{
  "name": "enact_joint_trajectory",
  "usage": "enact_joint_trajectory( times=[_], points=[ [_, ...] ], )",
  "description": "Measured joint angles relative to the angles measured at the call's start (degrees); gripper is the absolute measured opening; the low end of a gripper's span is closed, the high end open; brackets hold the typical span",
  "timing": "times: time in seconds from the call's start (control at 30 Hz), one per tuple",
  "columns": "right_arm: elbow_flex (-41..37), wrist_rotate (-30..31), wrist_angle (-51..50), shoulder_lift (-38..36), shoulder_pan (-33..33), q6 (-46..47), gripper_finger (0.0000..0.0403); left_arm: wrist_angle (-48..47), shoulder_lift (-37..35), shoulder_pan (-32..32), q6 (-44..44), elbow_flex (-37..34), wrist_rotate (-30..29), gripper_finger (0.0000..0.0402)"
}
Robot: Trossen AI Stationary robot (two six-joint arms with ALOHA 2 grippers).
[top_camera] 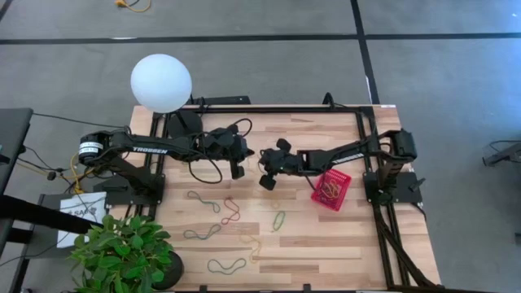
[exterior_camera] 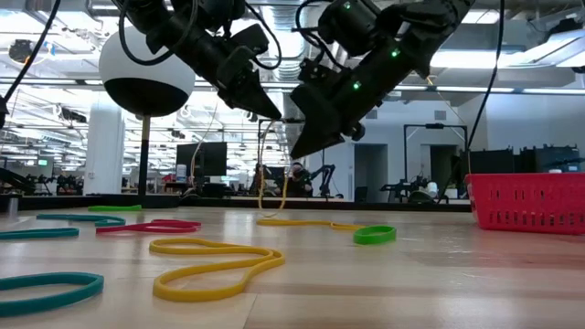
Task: Pick and place rubber bands into bin
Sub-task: Put the yellow rubber band into the basket
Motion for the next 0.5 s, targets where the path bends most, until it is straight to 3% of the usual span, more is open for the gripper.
enact_joint_trajectory(
  times=[0.2,0.5],
  points=[
    [0.0,3.3,1.2,0.0,2.5,-2.8,0.0004,0.4,0.0,0.0,0.3,0.0,3.4,0.0000],
    [0.2,10.6,0.1,0.0,5.2,-2.9,0.0001,0.2,0.0,0.0,0.2,0.0,3.7,0.0001]
  ],
)
